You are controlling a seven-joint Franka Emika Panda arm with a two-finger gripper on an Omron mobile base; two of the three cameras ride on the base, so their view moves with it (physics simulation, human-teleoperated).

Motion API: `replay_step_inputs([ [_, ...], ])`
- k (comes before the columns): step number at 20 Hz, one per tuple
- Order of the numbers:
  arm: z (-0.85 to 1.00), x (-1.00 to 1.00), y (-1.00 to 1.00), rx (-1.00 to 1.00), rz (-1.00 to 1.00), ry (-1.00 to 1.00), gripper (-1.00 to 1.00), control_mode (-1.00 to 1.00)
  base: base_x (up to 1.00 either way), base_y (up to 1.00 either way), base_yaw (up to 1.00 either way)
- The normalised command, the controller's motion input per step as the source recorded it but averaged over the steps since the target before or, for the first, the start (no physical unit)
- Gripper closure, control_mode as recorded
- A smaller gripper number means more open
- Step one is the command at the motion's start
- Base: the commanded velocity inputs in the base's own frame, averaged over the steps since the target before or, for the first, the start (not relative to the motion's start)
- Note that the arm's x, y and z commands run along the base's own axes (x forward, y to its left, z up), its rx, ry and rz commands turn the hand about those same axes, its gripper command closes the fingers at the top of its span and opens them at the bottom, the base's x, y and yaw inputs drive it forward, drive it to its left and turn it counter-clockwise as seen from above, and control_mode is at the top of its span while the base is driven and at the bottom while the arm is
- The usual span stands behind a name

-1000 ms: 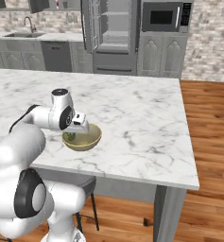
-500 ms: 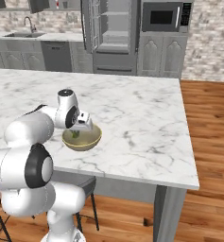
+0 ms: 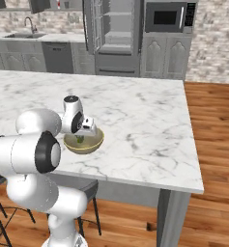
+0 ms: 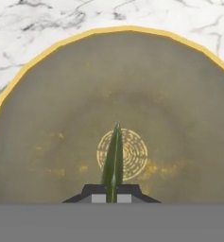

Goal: There is a bowl on the dining counter. Grab a lemon wedge from the fridge and place it in the bowl. Then get the liquor bottle and glass cup from the cabinet and place them next to the bowl.

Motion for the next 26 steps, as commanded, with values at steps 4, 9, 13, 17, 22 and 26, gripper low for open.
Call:
replay_step_inputs([
  [4,-0.25,0.18,0.00,0.00,0.00,0.00,1.00,-1.00,0.00,0.00,0.00],
  [9,-0.20,0.13,0.00,0.00,0.00,0.00,1.00,-1.00,0.00,0.00,0.00],
  [13,-0.19,0.15,0.00,0.00,0.00,0.00,1.00,-1.00,0.00,0.00,0.00],
  [17,-0.18,0.16,0.00,0.00,0.00,0.00,1.00,-1.00,0.00,0.00,0.00],
  [22,-0.14,0.20,0.00,0.00,0.00,0.00,-1.00,-1.00,0.00,0.00,0.00],
  [26,-0.02,0.18,0.00,0.00,0.00,0.00,-1.00,-1.00,0.00,0.00,0.00],
])
